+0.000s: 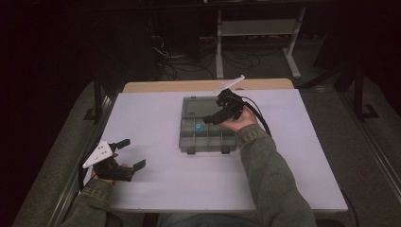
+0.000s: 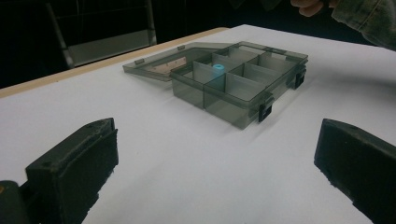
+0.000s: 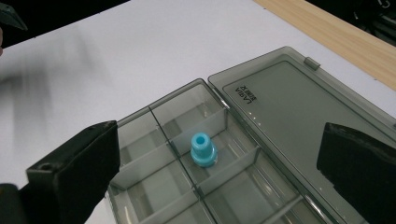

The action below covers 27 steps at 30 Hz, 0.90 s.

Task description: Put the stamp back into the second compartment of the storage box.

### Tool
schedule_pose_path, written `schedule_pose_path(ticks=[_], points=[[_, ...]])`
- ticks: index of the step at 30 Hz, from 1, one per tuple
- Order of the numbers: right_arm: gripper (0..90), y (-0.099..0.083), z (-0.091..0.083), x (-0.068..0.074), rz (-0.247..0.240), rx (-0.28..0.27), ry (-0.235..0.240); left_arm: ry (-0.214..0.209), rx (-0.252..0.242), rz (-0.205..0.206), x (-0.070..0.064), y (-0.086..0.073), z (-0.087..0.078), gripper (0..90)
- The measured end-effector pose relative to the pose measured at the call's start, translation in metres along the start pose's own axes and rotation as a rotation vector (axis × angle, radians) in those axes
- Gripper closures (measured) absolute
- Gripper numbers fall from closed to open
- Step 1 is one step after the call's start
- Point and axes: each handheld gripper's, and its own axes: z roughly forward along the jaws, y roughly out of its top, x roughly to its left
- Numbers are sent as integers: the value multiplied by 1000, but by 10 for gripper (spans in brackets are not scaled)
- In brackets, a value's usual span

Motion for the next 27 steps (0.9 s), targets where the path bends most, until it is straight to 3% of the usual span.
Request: schedule_pose_path(ticks=[8, 11, 21, 27], points=[[0, -11, -16, -2, 30, -26, -6, 3, 2, -1, -1, 0, 0, 0], [0, -14, -18, -3, 13, -36, -9, 6, 6, 2, 0, 0, 0, 0], [0, -26, -38, -3, 20, -68, -25, 8, 6, -2, 0, -1, 0, 0], [0, -40, -52, -7, 48, -100, -33, 10, 9, -1, -1, -1, 0, 0]])
